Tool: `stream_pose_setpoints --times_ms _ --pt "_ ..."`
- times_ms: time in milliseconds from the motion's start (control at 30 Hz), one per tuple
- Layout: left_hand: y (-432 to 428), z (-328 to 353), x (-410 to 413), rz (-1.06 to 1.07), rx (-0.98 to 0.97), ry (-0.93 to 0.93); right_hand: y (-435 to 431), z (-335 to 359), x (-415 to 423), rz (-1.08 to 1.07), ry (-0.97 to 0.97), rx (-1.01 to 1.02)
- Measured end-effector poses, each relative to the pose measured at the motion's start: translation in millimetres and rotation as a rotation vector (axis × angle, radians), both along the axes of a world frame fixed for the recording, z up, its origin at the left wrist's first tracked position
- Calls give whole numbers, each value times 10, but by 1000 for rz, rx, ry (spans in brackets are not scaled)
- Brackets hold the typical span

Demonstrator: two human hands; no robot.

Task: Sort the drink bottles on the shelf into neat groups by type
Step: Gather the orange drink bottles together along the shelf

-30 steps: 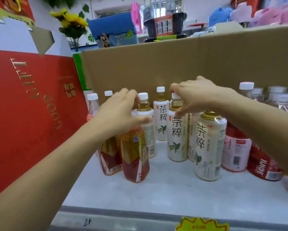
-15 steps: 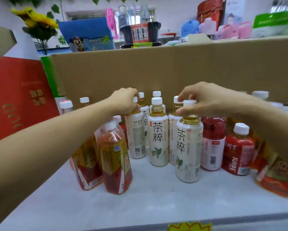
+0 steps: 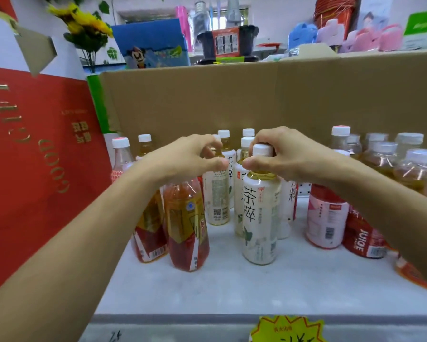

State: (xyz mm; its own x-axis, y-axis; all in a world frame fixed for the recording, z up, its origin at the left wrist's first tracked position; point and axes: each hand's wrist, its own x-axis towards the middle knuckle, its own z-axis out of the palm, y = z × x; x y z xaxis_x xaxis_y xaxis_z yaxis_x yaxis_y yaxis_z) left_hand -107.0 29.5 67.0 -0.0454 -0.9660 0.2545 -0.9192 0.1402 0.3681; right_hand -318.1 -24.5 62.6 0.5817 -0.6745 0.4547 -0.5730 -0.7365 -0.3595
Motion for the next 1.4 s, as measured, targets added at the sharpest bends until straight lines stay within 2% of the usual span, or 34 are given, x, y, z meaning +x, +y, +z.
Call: stream_pose_setpoints --times_ms 200,267,333,400,467,533,667,900,967,1033,1100,1167,1267,1400 --pt "70 -80 -3 13 -40 -55 -58 -25 164 21 -33 13" --pt "82 -73 -36 -20 -75 -33 -89 24 49 12 -130 23" --pt "91 -45 -141 -82 -103 11 -171 94 -104 -64 -203 -78" --pt "70 -26 -321 -137 -121 9 -276 132 -222 -209 -103 -165" --pt "16 -47 -495 -156 -151 -97 -331 109 -251 -316 120 -73" --pt "-58 -52 -561 -143 -189 -219 -341 45 -213 -320 211 65" --pt "-122 33 -469 -138 -124 -266 -345 5 -133 -298 86 37" --pt "-74 30 -278 -66 -108 -313 -356 -94 -109 -264 27 51" --pt "51 63 -180 -65 -176 -211 -363 -139 -115 -271 17 28" --pt "226 92 -1 -43 -328 -63 -313 -191 -89 -294 -79 -94" --pt "407 60 246 -2 -506 118 -161 -246 -26 -247 -288 -278" --pt "555 -63 463 57 -628 327 81 -314 99 -94 -496 -375" --pt "602 -386 655 156 -638 509 456 -555 417 164 -574 -280" --pt "501 -820 795 202 -495 627 692 -979 867 244 -389 -8"
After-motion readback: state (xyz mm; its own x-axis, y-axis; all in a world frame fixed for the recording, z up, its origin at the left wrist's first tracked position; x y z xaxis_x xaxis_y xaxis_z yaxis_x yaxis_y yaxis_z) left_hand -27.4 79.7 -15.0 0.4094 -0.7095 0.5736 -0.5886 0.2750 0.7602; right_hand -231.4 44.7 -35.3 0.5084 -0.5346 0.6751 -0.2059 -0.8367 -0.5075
